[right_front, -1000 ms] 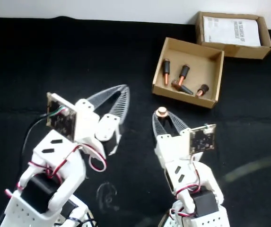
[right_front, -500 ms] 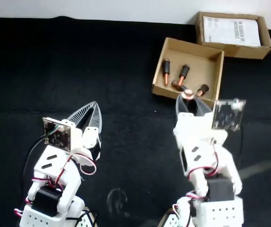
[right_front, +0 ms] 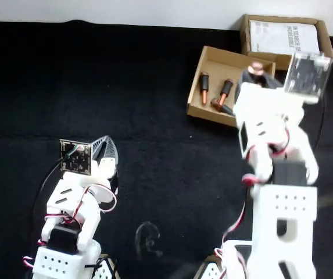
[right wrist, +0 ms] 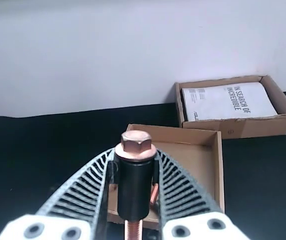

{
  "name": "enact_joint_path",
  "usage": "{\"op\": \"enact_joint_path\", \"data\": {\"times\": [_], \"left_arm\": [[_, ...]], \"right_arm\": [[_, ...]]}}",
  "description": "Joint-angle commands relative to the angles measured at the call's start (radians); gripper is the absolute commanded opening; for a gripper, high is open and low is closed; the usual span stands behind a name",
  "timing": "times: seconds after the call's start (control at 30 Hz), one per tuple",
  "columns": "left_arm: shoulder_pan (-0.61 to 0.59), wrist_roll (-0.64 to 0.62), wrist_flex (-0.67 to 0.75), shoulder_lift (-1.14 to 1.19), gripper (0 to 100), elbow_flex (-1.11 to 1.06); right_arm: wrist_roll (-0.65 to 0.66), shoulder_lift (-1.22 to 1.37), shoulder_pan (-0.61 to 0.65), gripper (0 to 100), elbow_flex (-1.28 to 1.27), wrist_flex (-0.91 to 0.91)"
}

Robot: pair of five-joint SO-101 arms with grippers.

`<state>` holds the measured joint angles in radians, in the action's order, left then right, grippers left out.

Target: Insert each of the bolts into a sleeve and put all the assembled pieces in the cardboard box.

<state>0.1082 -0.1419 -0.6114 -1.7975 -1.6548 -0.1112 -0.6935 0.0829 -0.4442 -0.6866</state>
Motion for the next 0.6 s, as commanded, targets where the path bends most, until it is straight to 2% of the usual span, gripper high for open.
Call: {"op": "enact_joint_path", "data": {"times": [0.0,0.1,0.27,0.47,0.57], "left_arm": [[-0.05,0.002,0.003,-0.012,1,-0.025],[-0.084,0.002,0.0,-0.012,1,-0.039],[-0.133,0.0,-0.008,-0.004,1,-0.039],[-0.142,0.0,-0.192,-0.004,1,-0.039],[-0.142,0.0,-0.199,-0.005,1,-0.039]], "right_arm": [[-0.011,0.139,-0.007,0.8,0.219,-0.05],[-0.069,0.274,-0.007,0.8,0.364,-0.102],[-0.078,0.504,-0.007,0.8,0.604,-0.209],[-0.08,0.762,-0.008,0.8,0.858,-0.32],[-0.163,0.891,-0.008,0.8,0.952,-0.415]]}}
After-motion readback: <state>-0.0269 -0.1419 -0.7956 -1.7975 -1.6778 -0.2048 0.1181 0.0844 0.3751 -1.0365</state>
